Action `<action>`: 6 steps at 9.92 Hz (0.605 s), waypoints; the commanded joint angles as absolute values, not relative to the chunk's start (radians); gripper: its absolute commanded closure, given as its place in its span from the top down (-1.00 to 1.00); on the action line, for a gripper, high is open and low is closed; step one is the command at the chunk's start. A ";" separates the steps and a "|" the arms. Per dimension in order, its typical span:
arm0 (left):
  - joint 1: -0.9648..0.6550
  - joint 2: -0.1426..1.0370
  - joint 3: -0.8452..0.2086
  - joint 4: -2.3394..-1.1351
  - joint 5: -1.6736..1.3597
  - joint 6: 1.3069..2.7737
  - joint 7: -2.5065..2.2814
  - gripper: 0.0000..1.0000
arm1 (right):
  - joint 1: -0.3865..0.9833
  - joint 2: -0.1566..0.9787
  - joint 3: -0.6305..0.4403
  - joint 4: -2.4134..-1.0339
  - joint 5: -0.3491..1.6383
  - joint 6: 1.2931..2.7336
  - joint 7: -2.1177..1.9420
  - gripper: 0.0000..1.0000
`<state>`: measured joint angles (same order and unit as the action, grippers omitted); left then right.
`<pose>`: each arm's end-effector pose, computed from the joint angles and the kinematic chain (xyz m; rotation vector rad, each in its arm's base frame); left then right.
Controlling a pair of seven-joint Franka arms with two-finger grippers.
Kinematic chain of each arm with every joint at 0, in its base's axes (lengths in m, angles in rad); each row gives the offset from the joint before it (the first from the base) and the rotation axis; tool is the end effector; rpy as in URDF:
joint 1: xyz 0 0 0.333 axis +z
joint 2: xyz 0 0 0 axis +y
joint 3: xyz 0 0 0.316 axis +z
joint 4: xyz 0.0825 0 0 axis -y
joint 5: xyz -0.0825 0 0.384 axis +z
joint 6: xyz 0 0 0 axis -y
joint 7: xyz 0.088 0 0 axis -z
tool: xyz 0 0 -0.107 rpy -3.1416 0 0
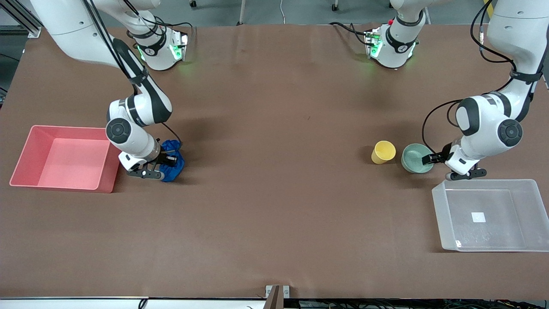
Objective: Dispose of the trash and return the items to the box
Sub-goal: 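Grasp the blue cloth with the right gripper while the left gripper grasps the bowl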
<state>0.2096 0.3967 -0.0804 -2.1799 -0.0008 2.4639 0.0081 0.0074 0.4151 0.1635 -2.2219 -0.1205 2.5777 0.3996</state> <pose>0.5446 0.0699 0.1969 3.0914 0.1954 -0.1690 0.5344 0.0968 0.1837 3.1231 -0.2144 -0.0782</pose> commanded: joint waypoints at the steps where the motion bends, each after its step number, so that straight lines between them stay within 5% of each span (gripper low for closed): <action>1: 0.206 0.420 -0.089 -2.206 0.014 2.477 0.009 -0.67 | 0.002 0.376 0.187 -2.144 -0.126 2.375 0.439 -0.99; 3: 0.206 0.407 -0.112 -2.209 0.014 2.474 0.008 -0.91 | 0.002 0.275 0.190 -2.025 -0.123 2.120 0.427 -0.99; 6: 0.207 0.319 -0.129 -2.185 0.014 2.465 0.014 -0.99 | -0.017 0.167 0.157 -1.789 -0.123 1.718 0.317 -0.99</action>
<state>0.2057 0.3538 -0.1268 -2.1807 -0.0008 2.4664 0.0081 0.0036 0.2048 0.1710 -1.8603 -0.1208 1.8400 0.3779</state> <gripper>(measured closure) 0.965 0.859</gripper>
